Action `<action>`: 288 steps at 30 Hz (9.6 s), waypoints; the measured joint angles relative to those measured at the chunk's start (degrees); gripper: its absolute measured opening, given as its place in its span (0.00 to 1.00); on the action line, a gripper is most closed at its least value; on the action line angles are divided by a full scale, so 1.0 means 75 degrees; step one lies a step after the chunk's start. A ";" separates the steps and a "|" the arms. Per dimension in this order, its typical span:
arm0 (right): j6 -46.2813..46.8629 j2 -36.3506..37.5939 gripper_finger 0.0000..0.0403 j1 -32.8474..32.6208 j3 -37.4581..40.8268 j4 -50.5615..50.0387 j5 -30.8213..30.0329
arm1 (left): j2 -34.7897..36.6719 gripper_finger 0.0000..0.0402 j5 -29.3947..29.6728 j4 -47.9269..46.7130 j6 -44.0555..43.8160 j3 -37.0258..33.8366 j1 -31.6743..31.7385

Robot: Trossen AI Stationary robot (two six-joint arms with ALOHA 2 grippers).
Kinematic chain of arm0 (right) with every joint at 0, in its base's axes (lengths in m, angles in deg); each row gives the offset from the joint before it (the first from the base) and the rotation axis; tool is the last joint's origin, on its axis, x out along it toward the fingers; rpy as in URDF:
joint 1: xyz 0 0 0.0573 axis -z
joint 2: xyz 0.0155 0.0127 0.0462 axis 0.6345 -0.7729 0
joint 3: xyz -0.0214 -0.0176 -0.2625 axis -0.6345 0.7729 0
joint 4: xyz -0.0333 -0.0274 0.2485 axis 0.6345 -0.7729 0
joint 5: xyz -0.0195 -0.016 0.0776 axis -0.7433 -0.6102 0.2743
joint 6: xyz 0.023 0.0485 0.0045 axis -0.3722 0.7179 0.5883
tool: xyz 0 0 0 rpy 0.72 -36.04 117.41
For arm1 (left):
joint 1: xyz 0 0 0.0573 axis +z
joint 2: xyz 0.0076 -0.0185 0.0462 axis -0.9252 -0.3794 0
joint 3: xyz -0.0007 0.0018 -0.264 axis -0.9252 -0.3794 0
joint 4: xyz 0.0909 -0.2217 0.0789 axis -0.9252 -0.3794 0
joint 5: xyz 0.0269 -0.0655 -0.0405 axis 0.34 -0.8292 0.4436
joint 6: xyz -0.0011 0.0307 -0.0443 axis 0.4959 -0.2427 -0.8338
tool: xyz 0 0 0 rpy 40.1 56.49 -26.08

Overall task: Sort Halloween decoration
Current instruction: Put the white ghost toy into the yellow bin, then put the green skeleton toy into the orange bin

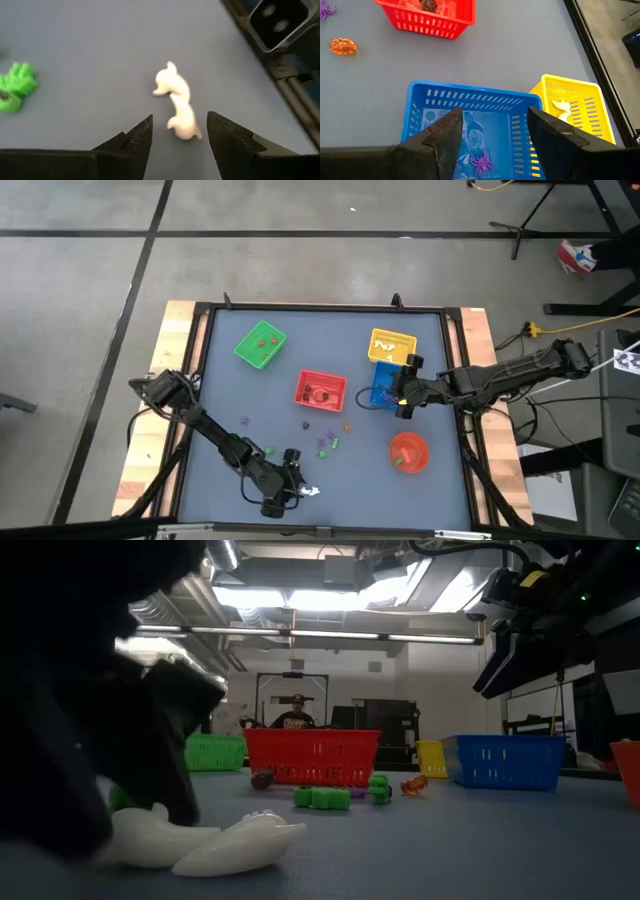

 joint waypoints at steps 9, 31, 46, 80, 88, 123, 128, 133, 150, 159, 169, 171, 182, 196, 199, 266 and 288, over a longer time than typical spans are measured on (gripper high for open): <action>-0.0003 -0.0003 0.55 -0.0002 0.0000 -0.0003 0.0000 | -0.0221 0.43 0.0032 0.0117 -0.0048 0.0009 0.0000; -0.0003 0.0000 0.55 -0.0002 0.0000 -0.0003 0.0000 | -0.0234 0.28 0.0140 0.0050 0.0004 0.0009 0.0000; -0.0003 -0.0001 0.55 -0.0001 0.0000 -0.0003 0.0000 | -0.0242 0.28 0.0212 0.0053 0.0006 0.0007 0.0000; -0.0003 0.0000 0.55 -0.0002 0.0000 -0.0003 0.0000 | -0.0245 0.17 0.0228 0.0056 0.0004 0.0003 -0.0003; -0.0003 -0.0001 0.55 0.0000 0.0000 -0.0004 0.0000 | -0.0245 0.17 0.0228 0.0054 0.0007 0.0003 0.0000; -0.0006 0.0000 0.55 -0.0002 0.0000 -0.0003 0.0000 | -0.0216 0.11 0.0233 0.0256 0.0001 -0.0009 0.0008; -0.0006 -0.0003 0.55 0.0000 0.0000 -0.0006 0.0000 | -0.0065 0.11 0.0228 0.0204 0.0004 -0.0015 0.0093; -0.0009 -0.0003 0.55 0.0000 0.0000 -0.0003 0.0000 | 0.0107 0.11 0.0289 0.0297 0.0004 -0.0002 0.0338; -0.0006 -0.0003 0.55 -0.0002 0.0000 0.0003 0.0000 | 0.0291 0.11 0.0376 0.0394 0.2216 0.0845 0.2060; 0.0003 -0.0003 0.55 -0.0002 -0.0436 -0.0017 0.1328 | 0.0291 0.11 0.0510 0.0406 0.4255 0.1974 0.3395; 0.0003 0.0041 0.55 -0.0011 -0.2289 -0.0626 0.2653 | 0.0291 0.11 0.0035 0.0408 0.4431 0.2536 0.4945; 0.0001 0.0044 0.55 -0.0011 -0.2593 -0.0598 0.2900 | 0.0291 0.11 -0.0199 0.0504 0.4428 0.2538 0.5226; -0.0011 0.0044 0.55 -0.0008 -0.3287 -0.0100 0.3404 | -0.0120 0.11 -0.1238 0.2517 0.4348 0.2558 0.6241; -0.0067 0.0038 0.55 -0.0005 -0.3287 0.0020 0.3403 | -0.2177 0.11 -0.1117 0.2930 0.4356 0.4162 0.6551; -0.0070 0.0038 0.55 -0.0002 -0.3287 0.0017 0.3401 | -0.2479 0.11 -0.0968 0.2895 0.4287 0.4513 0.6612; -0.0259 0.0146 0.55 -0.0008 -0.3279 -0.0545 0.3400 | 0.1540 0.55 -0.0694 -0.5346 0.0154 0.2142 0.2092; -0.0286 -0.0716 0.55 -0.0002 -0.3287 -0.0544 0.3396 | 0.0320 0.55 0.0220 -0.2257 0.0351 0.1110 0.1649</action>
